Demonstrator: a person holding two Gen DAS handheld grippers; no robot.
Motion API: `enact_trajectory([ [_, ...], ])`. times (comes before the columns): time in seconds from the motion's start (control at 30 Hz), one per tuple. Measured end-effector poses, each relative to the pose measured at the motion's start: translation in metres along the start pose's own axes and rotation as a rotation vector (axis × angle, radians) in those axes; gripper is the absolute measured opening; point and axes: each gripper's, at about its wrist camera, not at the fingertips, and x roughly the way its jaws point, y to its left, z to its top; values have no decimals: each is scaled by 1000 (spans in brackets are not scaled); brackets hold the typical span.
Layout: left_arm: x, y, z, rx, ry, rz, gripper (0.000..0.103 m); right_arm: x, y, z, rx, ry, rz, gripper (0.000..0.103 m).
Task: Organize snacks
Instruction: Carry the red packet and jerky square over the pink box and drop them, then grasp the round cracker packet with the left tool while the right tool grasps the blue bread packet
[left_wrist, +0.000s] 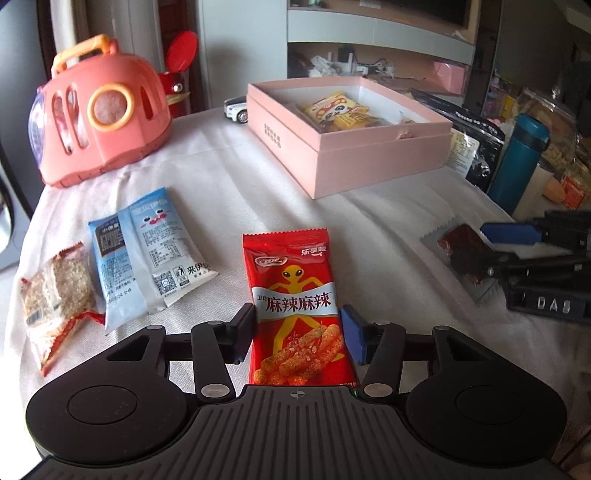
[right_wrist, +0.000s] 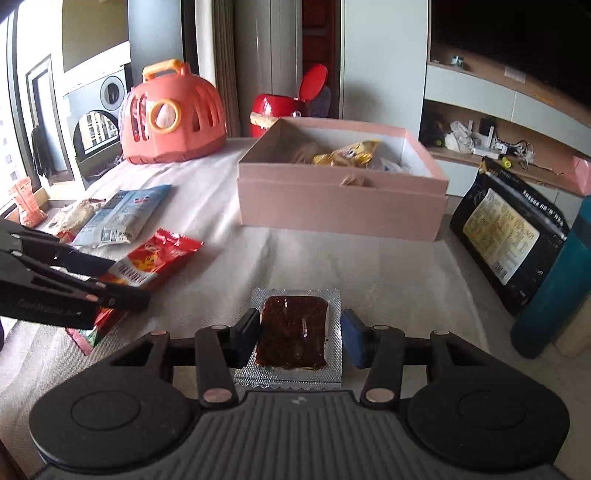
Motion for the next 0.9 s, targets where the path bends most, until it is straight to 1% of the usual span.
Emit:
enact_trajectory([
  [0.13, -14, -9, 3, 32, -32, -1, 55, -10, -9, 5, 19, -29, 16, 48],
  [0.23, -33, -10, 18, 31, -93, -38, 55, -24, -17, 19, 51, -81, 39, 47],
  [0.27, -43, -7, 30, 29, -132, -62, 55, -32, -21, 28, 59, -116, 48, 47],
  [0.33, -64, -3, 62, 43, -239, -100, 55, -49, -28, 54, 51, -202, 59, 47],
  [0.37, -75, -1, 82, 58, -304, -118, 55, -57, -31, 71, 38, -245, 49, 47],
  [0.4, -81, 1, 101, 67, -351, -131, 55, -65, -33, 90, 26, -289, 26, 47],
  [0.47, -76, 6, 139, 60, -400, -150, 55, -71, -40, 129, 6, -356, -13, 48],
  [0.53, -52, 15, 172, -4, -390, -194, 56, -64, -50, 165, 29, -374, -29, 48],
  [0.57, -29, 23, 189, -70, -362, -242, 56, -57, -56, 181, 48, -365, -23, 48],
  [0.6, -7, 30, 199, -130, -326, -285, 57, -47, -62, 194, 67, -348, -7, 48],
  [0.67, 52, 40, 215, -228, -222, -364, 58, -25, -74, 211, 100, -311, 13, 48],
  [0.73, 94, 41, 220, -241, -171, -372, 56, 0, -81, 219, 117, -279, 3, 48],
  [0.77, 108, 43, 221, -244, -161, -369, 56, 12, -84, 220, 121, -262, -5, 48],
  [0.8, 112, 47, 220, -263, -174, -385, 56, 24, -85, 220, 125, -240, -14, 48],
  [0.87, 106, 60, 216, -317, -225, -445, 56, 45, -86, 218, 132, -201, -23, 48],
  [0.9, 98, 68, 212, -339, -250, -454, 56, 55, -87, 216, 132, -185, -20, 48],
])
